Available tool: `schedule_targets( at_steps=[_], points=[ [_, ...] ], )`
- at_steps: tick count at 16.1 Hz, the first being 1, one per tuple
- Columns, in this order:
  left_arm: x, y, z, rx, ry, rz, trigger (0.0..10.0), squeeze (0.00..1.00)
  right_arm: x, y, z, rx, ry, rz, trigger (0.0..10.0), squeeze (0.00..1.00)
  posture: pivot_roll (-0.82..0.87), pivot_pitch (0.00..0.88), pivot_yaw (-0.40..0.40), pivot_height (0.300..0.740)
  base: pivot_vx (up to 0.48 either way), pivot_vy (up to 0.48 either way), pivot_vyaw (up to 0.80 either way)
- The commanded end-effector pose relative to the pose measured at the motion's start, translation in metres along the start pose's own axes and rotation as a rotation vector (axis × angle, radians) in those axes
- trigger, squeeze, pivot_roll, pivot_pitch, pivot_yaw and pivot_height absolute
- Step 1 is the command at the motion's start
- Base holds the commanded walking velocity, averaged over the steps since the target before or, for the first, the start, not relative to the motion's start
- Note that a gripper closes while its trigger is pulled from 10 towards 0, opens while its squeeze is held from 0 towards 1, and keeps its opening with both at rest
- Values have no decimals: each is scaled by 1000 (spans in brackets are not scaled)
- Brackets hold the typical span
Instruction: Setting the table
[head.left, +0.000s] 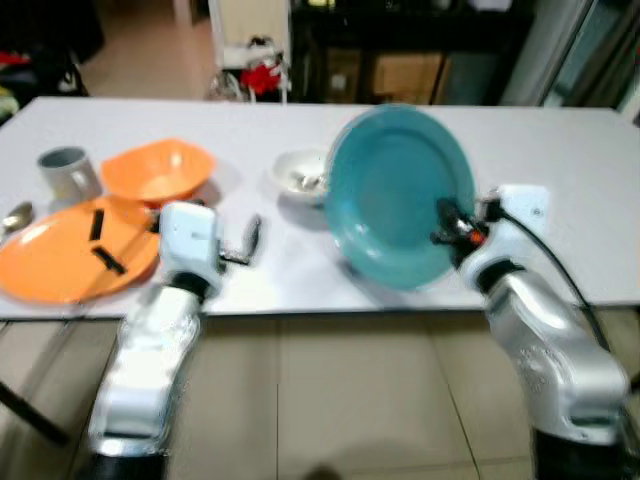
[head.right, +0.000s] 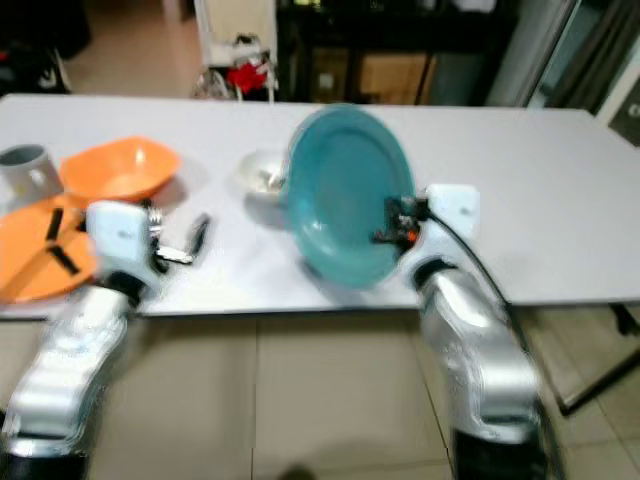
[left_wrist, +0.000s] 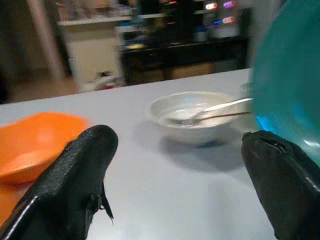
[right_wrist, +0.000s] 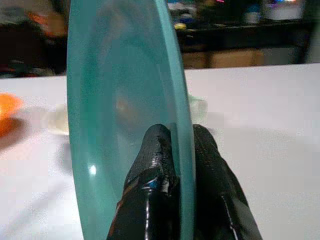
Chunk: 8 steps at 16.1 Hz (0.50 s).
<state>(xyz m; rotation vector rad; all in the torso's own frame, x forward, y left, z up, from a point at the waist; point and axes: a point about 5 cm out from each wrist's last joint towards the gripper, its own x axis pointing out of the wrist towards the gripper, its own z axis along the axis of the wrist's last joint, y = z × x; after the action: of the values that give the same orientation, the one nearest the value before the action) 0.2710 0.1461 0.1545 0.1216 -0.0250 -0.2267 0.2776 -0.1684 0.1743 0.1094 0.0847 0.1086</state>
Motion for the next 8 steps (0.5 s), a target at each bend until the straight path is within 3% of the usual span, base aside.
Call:
schedule_targets(
  at_steps=[1, 8],
  points=[
    [-1, 10, 4, 26, -10, 31, 10000, 0, 1, 10, 11, 10, -44, 49, 10000, 0, 86, 0, -26, 740, 368, 0, 0],
    [2, 12, 8, 32, -25, 15, 10000, 0, -8, 31, 18, 129, -55, 309, 10000, 0, 70, 0, -10, 740, 358, 0, 0]
  ],
)
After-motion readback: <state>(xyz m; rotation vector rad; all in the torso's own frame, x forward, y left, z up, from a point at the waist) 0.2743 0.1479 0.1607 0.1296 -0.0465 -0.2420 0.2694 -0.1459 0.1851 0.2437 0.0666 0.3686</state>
